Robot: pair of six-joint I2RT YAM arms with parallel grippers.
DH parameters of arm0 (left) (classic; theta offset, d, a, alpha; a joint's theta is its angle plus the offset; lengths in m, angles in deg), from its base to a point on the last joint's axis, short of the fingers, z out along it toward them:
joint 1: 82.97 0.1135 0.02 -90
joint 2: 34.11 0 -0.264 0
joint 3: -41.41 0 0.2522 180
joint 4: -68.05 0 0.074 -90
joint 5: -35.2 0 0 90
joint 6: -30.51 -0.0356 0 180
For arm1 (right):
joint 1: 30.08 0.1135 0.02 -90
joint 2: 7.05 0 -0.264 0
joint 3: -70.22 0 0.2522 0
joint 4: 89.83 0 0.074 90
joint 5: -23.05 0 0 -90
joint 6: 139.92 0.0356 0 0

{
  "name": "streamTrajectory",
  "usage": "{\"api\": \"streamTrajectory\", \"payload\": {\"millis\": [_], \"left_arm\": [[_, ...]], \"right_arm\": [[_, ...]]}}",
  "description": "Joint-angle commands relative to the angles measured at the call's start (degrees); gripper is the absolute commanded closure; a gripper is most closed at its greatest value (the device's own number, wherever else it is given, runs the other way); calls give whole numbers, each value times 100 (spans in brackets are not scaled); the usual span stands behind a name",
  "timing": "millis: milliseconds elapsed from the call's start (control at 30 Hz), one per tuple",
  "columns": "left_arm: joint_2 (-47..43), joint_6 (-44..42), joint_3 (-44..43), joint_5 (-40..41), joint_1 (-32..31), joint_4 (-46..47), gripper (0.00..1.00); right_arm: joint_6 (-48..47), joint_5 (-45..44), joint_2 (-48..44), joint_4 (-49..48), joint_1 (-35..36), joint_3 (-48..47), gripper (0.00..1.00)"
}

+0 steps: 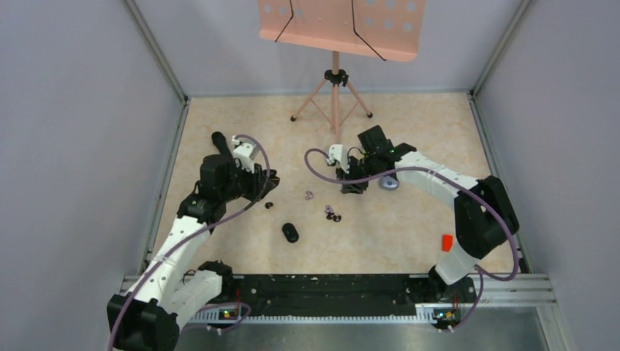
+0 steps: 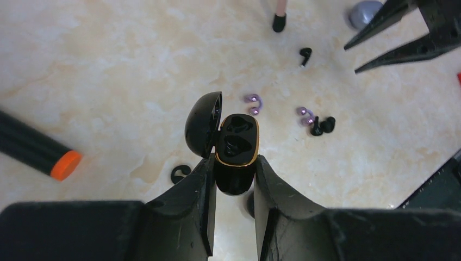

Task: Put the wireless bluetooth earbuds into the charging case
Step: Pick up the right earbud from the center of the board.

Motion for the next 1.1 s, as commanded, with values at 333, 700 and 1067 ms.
{"api": "streamTrajectory", "payload": {"millis": [333, 700, 1067], "left_arm": [[-273, 506, -118, -220, 936, 350, 100], [-154, 514, -179, -434, 1007, 453, 100], [-193, 496, -106, -453, 1039, 479, 100]], "right_arm": [[3738, -2508, 1110, -529, 103, -1044, 48], [4478, -2615, 1599, -323, -32, -1051, 56], [4643, -2424, 1868, -268, -30, -1135, 63]]}}
